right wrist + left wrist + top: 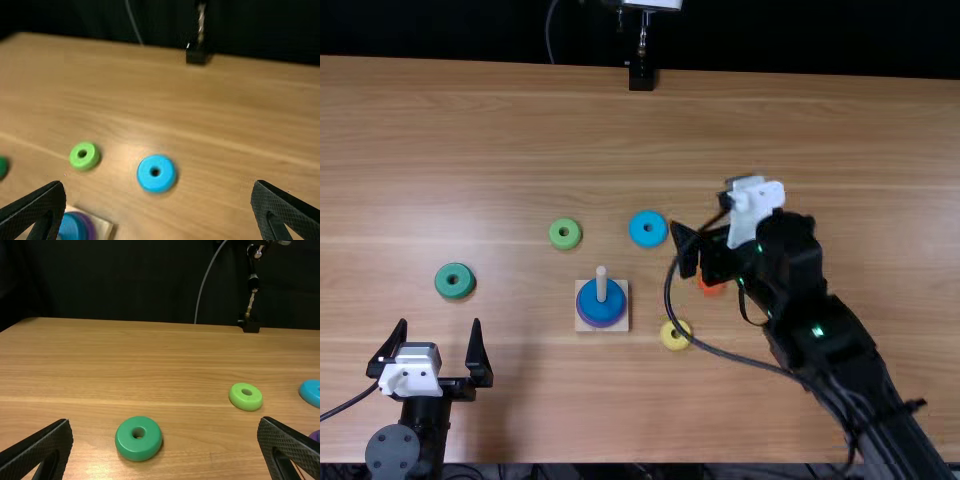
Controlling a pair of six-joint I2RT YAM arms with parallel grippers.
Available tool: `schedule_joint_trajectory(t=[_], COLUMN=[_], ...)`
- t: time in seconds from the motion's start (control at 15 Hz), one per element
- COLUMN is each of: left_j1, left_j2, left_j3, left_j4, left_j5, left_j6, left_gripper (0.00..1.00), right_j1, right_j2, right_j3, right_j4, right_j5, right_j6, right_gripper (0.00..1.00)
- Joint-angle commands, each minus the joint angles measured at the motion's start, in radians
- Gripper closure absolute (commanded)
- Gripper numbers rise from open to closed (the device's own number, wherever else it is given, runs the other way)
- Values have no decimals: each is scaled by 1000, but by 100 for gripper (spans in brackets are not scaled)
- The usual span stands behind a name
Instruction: Build the Hanoi tower: stack the rings onto the peg from bottom to top in this color order: purple, dark blue, light blue, dark green, light green, yellow, orange.
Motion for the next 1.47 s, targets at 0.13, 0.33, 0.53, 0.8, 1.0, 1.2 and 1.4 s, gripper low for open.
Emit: schedule_joint_trajectory(t=[0.13, 0.33, 0.53, 0.8, 1.0, 1.2, 1.4], left_j1=[-4, -4, -4, -4, -4, -4, -4], left_j2=[-11, -11, -11, -11, -11, -11, -11], left_j3=[-33, -33, -33, -33, -33, -33, -33], left_j4=[-2, -2, -2, -2, -2, -2, -2], left_j5=[0, 0, 0, -2, 0, 0, -2], left_j6=[5, 5, 5, 5, 3, 5, 5], left_gripper=[0, 0, 0, 0, 0, 0, 0], right_j1=[4, 14, 79, 99, 94, 93, 93], right_j2=[162, 282, 422, 543, 572, 632, 698], right_j3=[153, 245, 315, 395, 412, 413, 429], right_j4=[-181, -183, -181, -177, -177, -181, -177], right_j5=[-2, -7, -2, 50, 92, 89, 92], right_j6=[9, -2, -55, -147, -142, -142, -142], right_gripper=[0, 0, 0, 0, 0, 0, 0])
